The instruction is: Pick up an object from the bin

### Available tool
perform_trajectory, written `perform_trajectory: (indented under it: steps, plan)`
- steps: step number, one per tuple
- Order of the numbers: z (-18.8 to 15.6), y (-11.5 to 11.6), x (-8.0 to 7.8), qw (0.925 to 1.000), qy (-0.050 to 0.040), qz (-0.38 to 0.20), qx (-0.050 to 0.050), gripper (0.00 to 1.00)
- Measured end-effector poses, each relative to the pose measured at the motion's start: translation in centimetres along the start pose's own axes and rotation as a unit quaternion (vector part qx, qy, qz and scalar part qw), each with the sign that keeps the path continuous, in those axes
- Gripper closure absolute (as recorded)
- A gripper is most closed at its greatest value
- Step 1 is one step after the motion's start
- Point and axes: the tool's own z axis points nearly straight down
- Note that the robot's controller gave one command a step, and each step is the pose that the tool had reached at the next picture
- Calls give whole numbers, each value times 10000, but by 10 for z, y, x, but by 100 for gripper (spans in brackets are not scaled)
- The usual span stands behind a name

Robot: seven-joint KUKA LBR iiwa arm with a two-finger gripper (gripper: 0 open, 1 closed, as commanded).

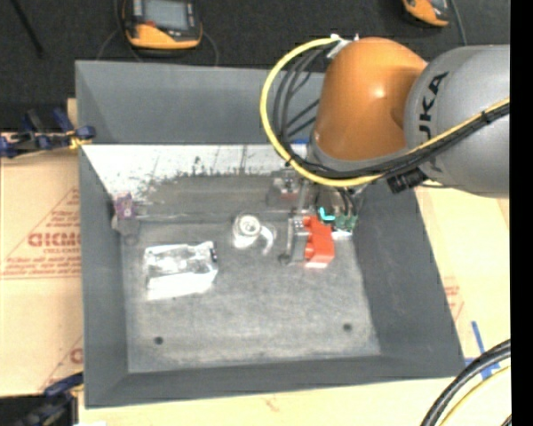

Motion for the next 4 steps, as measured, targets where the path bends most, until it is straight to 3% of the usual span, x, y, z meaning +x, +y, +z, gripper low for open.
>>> perform_trajectory:
  steps: [1, 2, 3, 4]
  plan:
    - [157, 45, -40, 9723, -12, -2339, 0, 0]
    - [154, 122, -15, 9765, -29, -2154, -24, 0]
    - [154, 116, -17, 9773, -32, -2117, -7, 100]
    - [111, 112, -46, 9768, -55, -2142, 10, 100]
